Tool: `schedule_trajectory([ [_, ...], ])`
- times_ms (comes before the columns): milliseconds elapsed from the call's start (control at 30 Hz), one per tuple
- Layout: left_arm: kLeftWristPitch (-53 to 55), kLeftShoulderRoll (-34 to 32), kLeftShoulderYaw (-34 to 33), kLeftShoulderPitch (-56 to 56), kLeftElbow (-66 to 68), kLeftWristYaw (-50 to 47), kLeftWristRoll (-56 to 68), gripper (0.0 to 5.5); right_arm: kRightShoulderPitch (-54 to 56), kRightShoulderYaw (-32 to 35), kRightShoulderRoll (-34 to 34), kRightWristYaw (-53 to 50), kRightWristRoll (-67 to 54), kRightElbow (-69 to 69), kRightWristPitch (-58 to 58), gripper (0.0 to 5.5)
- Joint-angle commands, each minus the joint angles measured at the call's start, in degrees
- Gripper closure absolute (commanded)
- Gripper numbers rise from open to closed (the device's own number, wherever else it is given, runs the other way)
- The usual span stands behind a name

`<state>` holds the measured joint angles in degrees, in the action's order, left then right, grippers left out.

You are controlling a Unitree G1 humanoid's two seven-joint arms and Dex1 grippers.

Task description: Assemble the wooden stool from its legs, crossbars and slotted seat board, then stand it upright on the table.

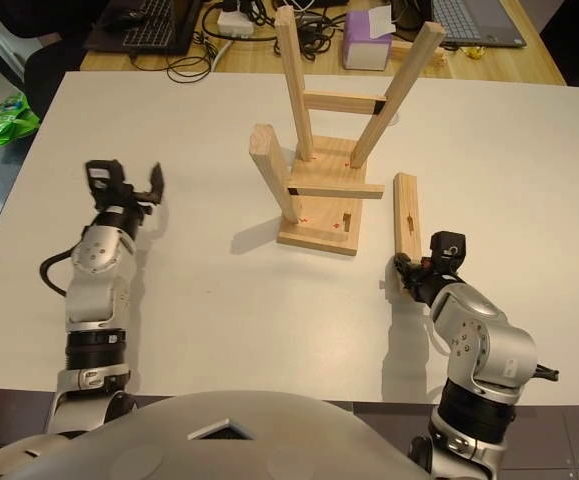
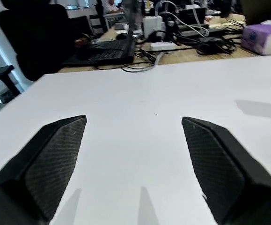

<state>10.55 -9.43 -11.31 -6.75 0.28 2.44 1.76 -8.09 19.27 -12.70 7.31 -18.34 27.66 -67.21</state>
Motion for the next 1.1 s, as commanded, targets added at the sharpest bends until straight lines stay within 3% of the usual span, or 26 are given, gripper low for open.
schedule_trajectory([
  [33, -7.72, -3.16, -7.20, -3.61, -1.51, -4.74, 0.71, 1.70, 0.13, -1.03, 0.34, -1.69, 2.66, -0.05, 6.72, 3.44],
  [200, -13.57, -12.01, -12.25, -15.12, -10.33, -4.99, 1.92, 1.70, -1.95, -7.30, -5.72, -1.89, 15.19, 0.04, 34.02, 3.44],
  [333, -4.08, -14.97, -8.39, -28.92, -14.29, 5.74, 17.61, 1.70, -1.79, -7.24, -5.97, -2.34, 19.45, 1.10, 54.42, 3.44],
  [433, 4.42, -12.94, -4.94, -32.98, -15.12, 11.29, 28.73, 1.70, 1.70, -6.03, -5.97, -1.82, 18.71, 1.54, 62.10, 3.44],
  [667, 16.80, -10.05, 6.52, -31.32, -16.60, 19.76, 36.29, 1.70, 20.16, -7.98, -7.39, 1.14, 14.62, 3.47, 61.82, 3.44],
  [800, 19.29, -6.50, 10.66, -34.30, -16.64, 22.16, 38.30, 1.70, 26.13, -10.75, -7.34, 7.97, 4.81, 3.41, 56.79, 3.44],
  [933, 21.01, -2.86, 11.94, -37.42, -15.92, 22.52, 40.52, 1.70, 28.50, -13.37, -7.96, 12.18, 0.28, 4.23, 52.95, 3.44],
  [1100, 28.10, 2.16, 8.68, -40.88, -11.35, 19.22, 49.22, 1.70, 30.54, -17.17, -9.35, 16.80, 0.10, 3.45, 53.77, 3.44],
])
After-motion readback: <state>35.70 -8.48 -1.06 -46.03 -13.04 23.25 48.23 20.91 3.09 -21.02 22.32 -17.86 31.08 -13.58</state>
